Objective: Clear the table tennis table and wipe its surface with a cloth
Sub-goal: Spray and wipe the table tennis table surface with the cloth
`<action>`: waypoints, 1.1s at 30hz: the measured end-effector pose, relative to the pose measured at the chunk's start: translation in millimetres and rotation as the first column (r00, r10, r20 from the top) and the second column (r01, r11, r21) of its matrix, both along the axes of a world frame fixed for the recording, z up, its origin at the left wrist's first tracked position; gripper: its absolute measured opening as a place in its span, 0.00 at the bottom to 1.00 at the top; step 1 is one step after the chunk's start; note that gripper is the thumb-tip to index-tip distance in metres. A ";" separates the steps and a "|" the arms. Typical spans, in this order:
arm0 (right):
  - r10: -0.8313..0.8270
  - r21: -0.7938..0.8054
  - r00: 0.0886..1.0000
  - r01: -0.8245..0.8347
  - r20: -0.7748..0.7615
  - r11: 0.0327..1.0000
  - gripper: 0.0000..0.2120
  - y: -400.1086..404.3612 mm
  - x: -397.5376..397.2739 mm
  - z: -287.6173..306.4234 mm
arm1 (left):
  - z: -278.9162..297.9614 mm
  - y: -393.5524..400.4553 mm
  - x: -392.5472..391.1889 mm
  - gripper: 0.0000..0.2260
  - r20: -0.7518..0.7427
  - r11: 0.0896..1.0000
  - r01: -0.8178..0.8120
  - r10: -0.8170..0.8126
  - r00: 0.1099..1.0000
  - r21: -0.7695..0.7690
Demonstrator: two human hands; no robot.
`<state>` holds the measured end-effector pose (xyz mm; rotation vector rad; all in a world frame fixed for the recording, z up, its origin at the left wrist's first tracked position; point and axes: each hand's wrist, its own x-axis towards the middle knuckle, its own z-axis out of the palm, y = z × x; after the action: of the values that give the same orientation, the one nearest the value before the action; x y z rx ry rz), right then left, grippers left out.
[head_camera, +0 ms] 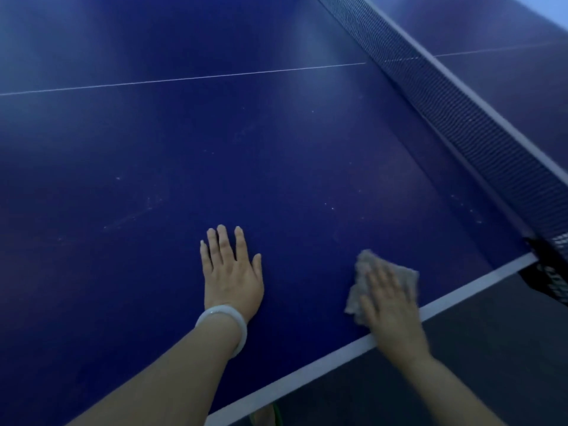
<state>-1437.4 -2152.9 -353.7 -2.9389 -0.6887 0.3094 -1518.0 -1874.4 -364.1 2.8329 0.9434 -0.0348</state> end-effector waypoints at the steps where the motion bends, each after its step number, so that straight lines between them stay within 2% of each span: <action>1: -0.168 0.020 0.986 0.168 -0.021 0.986 0.25 -7.2 14.2 1.7 | -0.6 -0.5 -0.3 0.31 0.002 1.000 -0.004 0.004 1.000 0.001; 3: -0.398 0.029 0.917 0.399 -0.040 0.917 0.26 -2.7 26.7 4.8 | 0.2 -0.5 0.1 0.30 -0.003 1.000 -0.005 0.005 1.000 -0.003; 4: -0.395 0.044 0.918 0.396 -0.031 0.917 0.27 8.9 25.5 5.5 | 1.2 -0.4 0.6 0.31 -0.005 1.000 -0.005 0.005 1.000 -0.004; 5: -0.308 0.074 0.951 0.308 -0.014 0.949 0.27 23.6 19.8 5.9 | 2.3 -0.4 1.3 0.31 -0.005 1.000 -0.007 0.007 1.000 -0.007; 7: 0.028 0.124 1.000 -0.028 -0.003 0.992 0.28 53.9 -0.1 3.9 | 3.4 -0.8 0.9 0.31 -0.003 1.000 -0.013 0.013 1.000 -0.016; 9: 0.362 0.084 0.932 -0.361 0.008 0.929 0.28 62.5 -9.8 -0.8 | 2.8 -0.8 0.2 0.30 0.007 1.000 -0.013 0.013 1.000 -0.021; 11: 0.502 0.068 0.864 -0.503 0.029 0.862 0.27 49.2 11.8 1.0 | 1.8 -0.5 0.0 0.30 0.010 1.000 -0.016 0.016 1.000 -0.020; 12: 0.480 0.076 0.877 -0.481 0.042 0.873 0.27 37.8 27.3 1.4 | 1.6 -0.8 0.2 0.29 0.010 1.000 -0.015 0.015 1.000 -0.012; 13: 0.374 0.092 0.927 -0.376 0.035 0.922 0.27 26.0 43.7 1.9 | 1.8 -1.3 0.4 0.28 0.009 1.000 -0.013 0.013 1.000 -0.006; 14: 0.180 0.099 0.984 -0.180 0.014 0.979 0.27 15.3 59.1 2.3 | 2.4 -1.6 0.6 0.28 0.007 1.000 -0.013 0.013 1.000 -0.006; 15: -0.067 0.089 0.998 0.067 -0.007 0.994 0.27 8.6 71.0 2.2 | 2.7 -1.7 0.6 0.29 0.002 1.000 -0.013 0.013 1.000 -0.008; 16: -0.296 0.068 0.955 0.296 -0.018 0.953 0.27 9.3 77.6 1.7 | 2.9 -1.6 0.6 0.30 -0.006 1.000 -0.013 0.013 1.000 -0.007; 17: -0.430 0.044 0.903 0.430 -0.010 0.902 0.28 19.6 77.6 2.0 | 3.1 -1.4 0.5 0.30 -0.012 1.000 -0.013 0.013 1.000 -0.004; 18: -0.444 0.026 0.896 0.443 0.020 0.896 0.29 36.2 71.8 0.3 | 3.4 -1.4 0.5 0.30 -0.019 1.000 -0.012 0.012 1.000 -0.002; 19: -0.357 0.028 0.932 0.356 0.061 0.934 0.29 56.2 62.4 -2.6 | 4.2 -1.2 1.0 0.30 -0.024 1.000 -0.013 0.013 1.000 -0.002; 21: -0.034 0.046 0.995 0.030 0.091 0.998 0.28 97.3 40.9 -8.8 | 6.6 -1.2 1.6 0.30 -0.035 1.000 -0.015 0.015 0.999 -0.002; 22: 0.153 0.041 0.984 -0.157 0.090 0.987 0.28 111.9 34.1 -11.6 | 7.6 -1.3 2.0 0.30 -0.037 1.000 -0.014 0.014 0.999 0.002; 24: 0.456 0.036 0.887 -0.459 0.068 0.888 0.28 123.8 46.9 -7.5 | 8.5 -1.7 1.6 0.30 -0.039 1.000 -0.008 0.008 0.999 0.007; 25: 0.531 0.032 0.845 -0.534 0.065 0.845 0.27 120.2 66.3 -4.3 | 8.4 -1.4 1.7 0.30 -0.039 1.000 -0.009 0.009 0.999 0.009; 26: 0.532 0.033 0.844 -0.534 0.066 0.845 0.27 112.7 88.8 -2.0 | 8.0 -1.2 1.5 0.29 -0.039 1.000 -0.013 0.013 0.999 0.013; 27: 0.437 0.051 0.898 -0.440 0.057 0.897 0.28 102.5 112.8 -0.3 | 7.9 -1.0 1.4 0.29 -0.040 1.000 -0.016 0.017 0.999 0.014; 28: 0.247 0.067 0.968 -0.250 0.053 0.966 0.28 89.9 136.7 1.0 | 7.9 -1.0 1.5 0.29 -0.042 1.000 -0.016 0.017 0.999 0.014; 29: -0.004 0.063 0.999 0.002 0.033 0.998 0.27 77.9 155.6 3.4 | 7.7 -1.0 1.5 0.29 -0.044 1.000 -0.014 0.014 0.999 0.014; 30: -0.252 0.043 0.968 0.252 0.002 0.967 0.27 70.0 166.9 5.5 | 7.2 -1.5 1.3 0.29 -0.048 1.000 -0.011 0.011 0.999 0.015; 31: -0.434 0.002 0.901 0.434 -0.021 0.901 0.27 70.2 168.6 7.1 | 6.7 -1.9 1.0 0.29 -0.052 1.000 -0.008 0.009 0.999 0.018; 32: -0.520 -0.029 0.854 0.519 -0.023 0.854 0.28 79.3 162.8 6.9 | 6.3 -2.1 1.2 0.29 -0.054 1.000 -0.004 0.005 0.999 0.022; 33: -0.515 -0.038 0.857 0.514 -0.002 0.857 0.28 94.9 151.5 5.1 | 6.1 -2.2 1.7 0.29 -0.054 1.000 0.000 0.002 0.999 0.027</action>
<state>-1285.9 -2058.0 -348.6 -2.9999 0.1270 0.2839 -1516.3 -1876.6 -358.0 2.8694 0.9636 -0.1006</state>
